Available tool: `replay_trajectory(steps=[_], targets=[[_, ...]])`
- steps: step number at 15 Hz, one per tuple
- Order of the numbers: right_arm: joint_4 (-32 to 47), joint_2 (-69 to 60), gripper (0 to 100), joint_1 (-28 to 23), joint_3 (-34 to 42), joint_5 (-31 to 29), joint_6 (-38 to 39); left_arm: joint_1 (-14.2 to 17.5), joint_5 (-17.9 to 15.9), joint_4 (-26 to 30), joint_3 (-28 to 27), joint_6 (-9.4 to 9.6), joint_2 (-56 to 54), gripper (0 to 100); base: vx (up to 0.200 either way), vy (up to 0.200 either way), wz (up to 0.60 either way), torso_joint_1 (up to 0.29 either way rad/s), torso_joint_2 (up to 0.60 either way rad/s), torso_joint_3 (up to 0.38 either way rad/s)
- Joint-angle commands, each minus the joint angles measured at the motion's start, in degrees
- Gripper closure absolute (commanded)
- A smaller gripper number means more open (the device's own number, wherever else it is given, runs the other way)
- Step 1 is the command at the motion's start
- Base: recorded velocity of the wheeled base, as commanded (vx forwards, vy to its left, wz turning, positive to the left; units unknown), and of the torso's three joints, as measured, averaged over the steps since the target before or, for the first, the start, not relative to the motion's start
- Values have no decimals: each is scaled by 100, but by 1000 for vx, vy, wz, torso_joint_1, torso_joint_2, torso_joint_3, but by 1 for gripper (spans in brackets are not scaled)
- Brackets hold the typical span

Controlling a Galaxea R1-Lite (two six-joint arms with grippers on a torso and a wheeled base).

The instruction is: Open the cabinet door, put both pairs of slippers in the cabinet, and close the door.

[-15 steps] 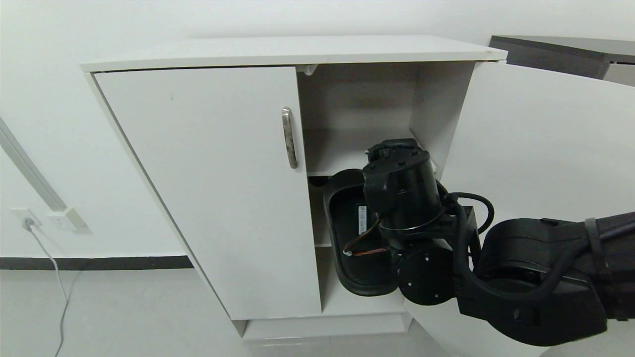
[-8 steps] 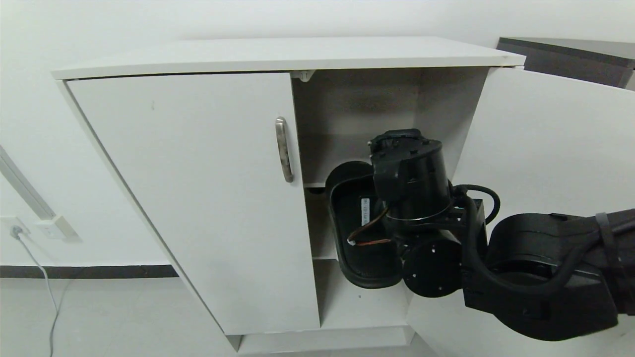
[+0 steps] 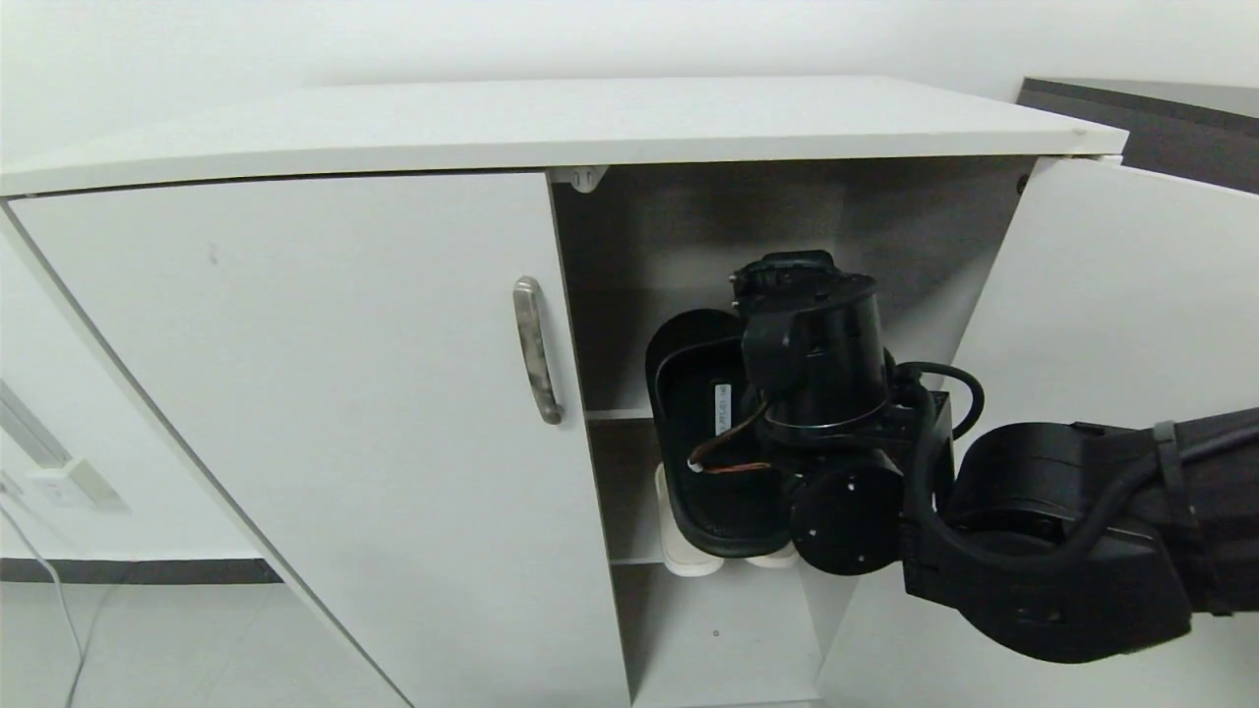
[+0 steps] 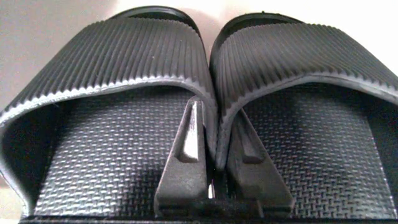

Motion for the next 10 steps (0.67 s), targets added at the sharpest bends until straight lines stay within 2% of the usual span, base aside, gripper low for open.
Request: replay_trajectory(steps=[1,4,10], targets=[[-43,219,100,-166,-165,66,-79,1,0,-1,1,0,0,100,0,0,0,0,0,0],[36,597,100,-456,-842,470,-97,1,0,-1,1,0,0,100,0,0,0,0,0,0],[652,1212,100,-763,-2134,663,-185,1,0,-1,1,-9,0,100,0,0,0,0,0,0]])
